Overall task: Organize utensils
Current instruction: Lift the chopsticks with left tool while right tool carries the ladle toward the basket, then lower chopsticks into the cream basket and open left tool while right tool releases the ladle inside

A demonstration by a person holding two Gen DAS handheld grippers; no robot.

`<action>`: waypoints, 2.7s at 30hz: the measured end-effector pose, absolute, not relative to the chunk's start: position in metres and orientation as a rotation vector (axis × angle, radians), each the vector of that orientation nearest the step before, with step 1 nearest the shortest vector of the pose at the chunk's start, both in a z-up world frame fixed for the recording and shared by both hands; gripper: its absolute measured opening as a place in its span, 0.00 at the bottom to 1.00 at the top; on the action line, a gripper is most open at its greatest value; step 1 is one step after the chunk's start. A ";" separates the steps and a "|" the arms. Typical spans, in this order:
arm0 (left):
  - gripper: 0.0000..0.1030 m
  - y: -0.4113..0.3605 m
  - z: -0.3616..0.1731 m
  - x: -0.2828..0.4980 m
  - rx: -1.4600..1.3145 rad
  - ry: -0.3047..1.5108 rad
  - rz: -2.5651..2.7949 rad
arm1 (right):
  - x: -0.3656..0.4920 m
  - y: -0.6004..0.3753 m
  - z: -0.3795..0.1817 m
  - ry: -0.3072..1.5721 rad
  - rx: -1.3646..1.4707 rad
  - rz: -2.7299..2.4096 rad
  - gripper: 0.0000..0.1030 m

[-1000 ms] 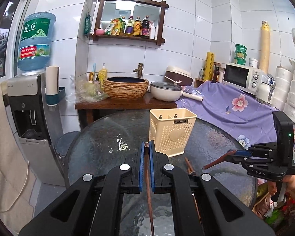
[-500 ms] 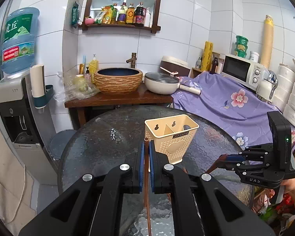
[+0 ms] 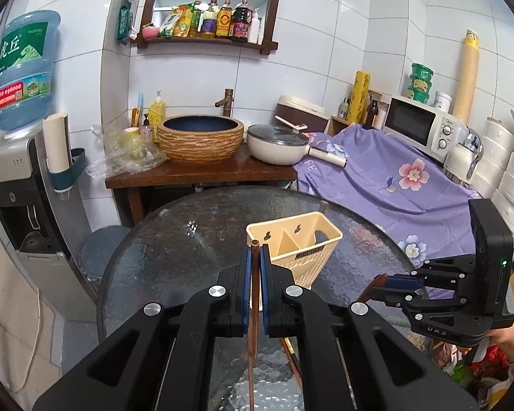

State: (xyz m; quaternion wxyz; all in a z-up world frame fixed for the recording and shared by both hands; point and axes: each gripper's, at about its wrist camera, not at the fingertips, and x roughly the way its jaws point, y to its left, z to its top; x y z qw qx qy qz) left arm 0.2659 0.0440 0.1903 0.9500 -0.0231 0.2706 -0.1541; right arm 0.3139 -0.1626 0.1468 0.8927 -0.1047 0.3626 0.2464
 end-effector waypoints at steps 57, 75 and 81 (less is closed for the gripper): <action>0.05 -0.008 0.169 0.372 -0.118 0.536 -0.244 | 0.438 -0.172 0.142 0.651 -0.073 0.344 0.16; 0.30 -0.017 0.156 0.370 -0.075 0.520 -0.240 | 0.437 -0.180 0.134 0.622 -0.051 0.312 0.52; 0.47 -0.009 0.163 0.360 -0.100 0.473 -0.244 | 0.427 -0.187 0.136 0.594 -0.066 0.299 0.55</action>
